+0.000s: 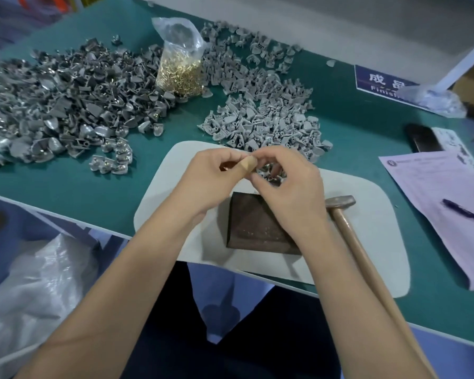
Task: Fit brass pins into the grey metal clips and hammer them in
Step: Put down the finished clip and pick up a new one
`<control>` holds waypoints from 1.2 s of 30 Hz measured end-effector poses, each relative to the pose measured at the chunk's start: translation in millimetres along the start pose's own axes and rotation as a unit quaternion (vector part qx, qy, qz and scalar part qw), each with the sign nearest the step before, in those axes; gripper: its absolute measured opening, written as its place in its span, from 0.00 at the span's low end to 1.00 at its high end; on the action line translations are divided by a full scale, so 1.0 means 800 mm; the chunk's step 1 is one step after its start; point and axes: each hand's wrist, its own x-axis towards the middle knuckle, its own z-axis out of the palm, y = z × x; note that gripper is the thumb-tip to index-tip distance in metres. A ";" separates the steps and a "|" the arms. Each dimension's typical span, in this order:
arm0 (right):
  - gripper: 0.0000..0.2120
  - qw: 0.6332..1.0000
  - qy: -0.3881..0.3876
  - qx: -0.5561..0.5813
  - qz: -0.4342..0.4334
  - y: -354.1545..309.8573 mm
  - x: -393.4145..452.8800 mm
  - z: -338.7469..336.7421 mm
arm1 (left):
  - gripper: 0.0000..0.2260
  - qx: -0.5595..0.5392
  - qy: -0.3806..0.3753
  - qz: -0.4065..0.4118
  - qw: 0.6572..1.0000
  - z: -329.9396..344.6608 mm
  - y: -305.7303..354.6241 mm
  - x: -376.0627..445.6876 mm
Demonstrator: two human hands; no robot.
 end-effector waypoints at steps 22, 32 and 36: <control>0.02 0.981 0.119 -0.027 0.149 0.000 -0.001 -0.001 | 0.17 0.477 -0.396 0.178 0.764 -0.029 0.011 0.066; 0.03 0.959 0.093 -0.114 0.242 0.002 -0.016 -0.003 | 0.19 0.460 -0.360 0.276 0.763 -0.022 -0.009 0.087; 0.04 0.941 0.178 -0.052 0.281 0.003 -0.021 -0.011 | 0.26 0.486 -0.303 0.367 0.733 -0.022 -0.015 0.088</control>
